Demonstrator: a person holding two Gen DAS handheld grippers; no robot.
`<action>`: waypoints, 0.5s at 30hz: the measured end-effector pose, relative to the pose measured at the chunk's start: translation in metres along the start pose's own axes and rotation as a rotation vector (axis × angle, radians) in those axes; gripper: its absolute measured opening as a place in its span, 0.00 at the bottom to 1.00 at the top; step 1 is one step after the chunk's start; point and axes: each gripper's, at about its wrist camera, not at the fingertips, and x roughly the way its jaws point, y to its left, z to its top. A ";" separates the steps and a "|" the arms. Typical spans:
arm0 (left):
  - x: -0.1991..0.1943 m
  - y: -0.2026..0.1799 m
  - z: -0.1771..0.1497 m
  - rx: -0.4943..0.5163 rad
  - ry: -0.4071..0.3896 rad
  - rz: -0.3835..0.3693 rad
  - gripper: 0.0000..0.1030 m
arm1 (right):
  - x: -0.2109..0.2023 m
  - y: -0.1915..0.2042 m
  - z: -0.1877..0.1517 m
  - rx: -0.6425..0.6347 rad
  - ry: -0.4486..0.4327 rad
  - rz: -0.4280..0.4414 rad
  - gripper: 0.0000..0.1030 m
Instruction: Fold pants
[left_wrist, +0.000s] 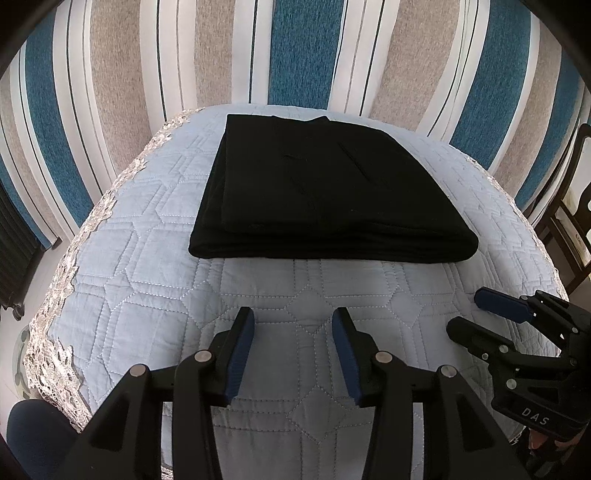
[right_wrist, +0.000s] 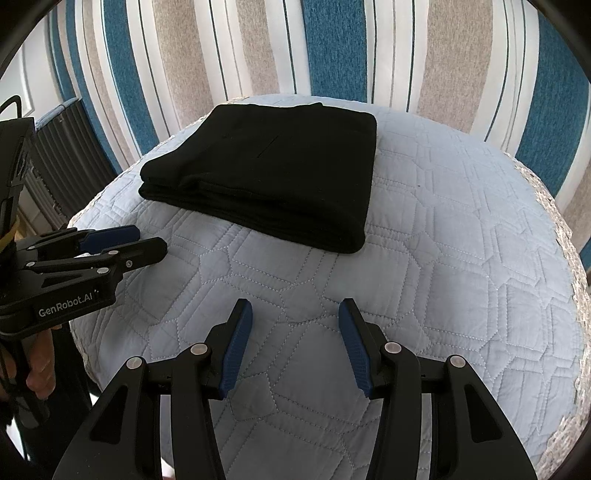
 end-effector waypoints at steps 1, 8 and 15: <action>0.001 0.001 0.000 0.002 0.000 0.000 0.46 | 0.000 0.000 0.000 0.000 -0.001 0.001 0.48; 0.001 0.000 0.001 0.003 0.004 0.004 0.46 | -0.001 -0.002 -0.002 -0.001 -0.002 0.008 0.48; 0.001 0.001 0.001 0.004 0.006 0.003 0.46 | 0.000 -0.002 -0.001 0.000 -0.001 0.008 0.49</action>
